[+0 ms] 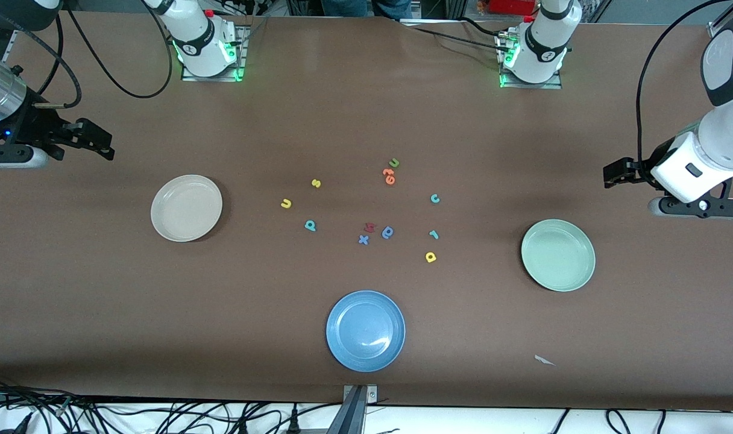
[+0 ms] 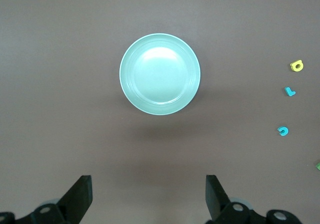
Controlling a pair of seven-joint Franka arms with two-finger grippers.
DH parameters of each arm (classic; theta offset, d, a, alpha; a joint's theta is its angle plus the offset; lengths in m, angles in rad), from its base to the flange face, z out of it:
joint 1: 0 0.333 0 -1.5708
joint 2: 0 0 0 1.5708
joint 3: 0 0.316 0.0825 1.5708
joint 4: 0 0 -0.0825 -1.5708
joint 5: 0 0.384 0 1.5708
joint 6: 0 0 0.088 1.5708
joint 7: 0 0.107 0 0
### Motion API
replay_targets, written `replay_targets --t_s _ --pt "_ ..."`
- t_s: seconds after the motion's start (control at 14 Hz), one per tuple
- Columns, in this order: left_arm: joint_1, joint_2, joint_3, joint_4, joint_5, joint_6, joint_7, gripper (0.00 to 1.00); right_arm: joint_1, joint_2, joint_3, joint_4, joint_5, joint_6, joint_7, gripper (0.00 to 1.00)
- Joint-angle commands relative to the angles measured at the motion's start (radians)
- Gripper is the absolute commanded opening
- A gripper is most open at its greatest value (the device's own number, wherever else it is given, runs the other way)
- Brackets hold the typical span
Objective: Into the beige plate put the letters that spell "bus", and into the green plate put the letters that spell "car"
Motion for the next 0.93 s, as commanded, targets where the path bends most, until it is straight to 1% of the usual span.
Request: replay_targets --t_s 0.0,0.85 --pt "0.0 -0.011 0.0 0.002 -0.009 0.002 0.018 1.0 -0.007 0.01 0.014 0.024 -0.007 -0.014 0.01 1.0" --pt "0.0 -0.013 0.0 0.002 -0.011 0.0 0.018 1.0 0.001 0.008 0.014 0.024 -0.006 -0.017 0.01 1.0"
